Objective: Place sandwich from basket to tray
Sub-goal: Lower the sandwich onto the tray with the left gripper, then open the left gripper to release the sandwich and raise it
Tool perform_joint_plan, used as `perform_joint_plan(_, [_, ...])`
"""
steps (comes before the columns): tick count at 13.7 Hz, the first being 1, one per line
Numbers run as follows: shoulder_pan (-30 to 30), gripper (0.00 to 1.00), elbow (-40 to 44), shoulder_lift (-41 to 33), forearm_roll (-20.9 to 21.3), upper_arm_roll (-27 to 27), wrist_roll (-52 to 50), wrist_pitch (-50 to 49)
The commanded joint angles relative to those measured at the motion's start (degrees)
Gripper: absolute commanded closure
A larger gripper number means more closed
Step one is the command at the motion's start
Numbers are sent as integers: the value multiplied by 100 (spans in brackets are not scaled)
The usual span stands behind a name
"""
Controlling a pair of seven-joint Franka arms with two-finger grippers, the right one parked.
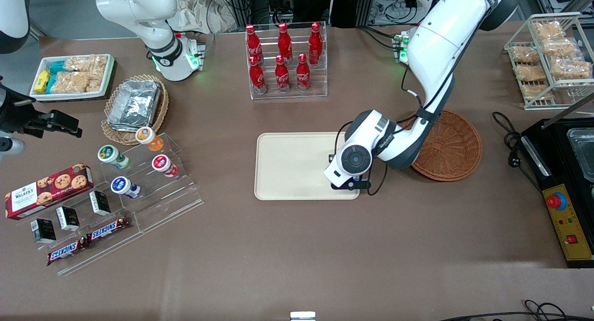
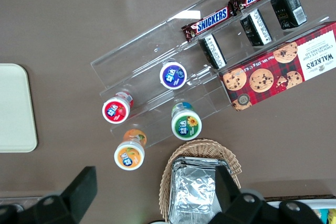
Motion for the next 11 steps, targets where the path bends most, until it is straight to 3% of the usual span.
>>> perform_joint_plan(1, [-52,51,122,104,99,16,15,23])
perform_joint_plan(2, [-52,39,122,104,99,16,15,23])
perform_joint_plan(3, [-52,3,122,104,99,16,15,23])
perform_joint_plan(11, [-35,0,166,-228,90,16,-125,-213])
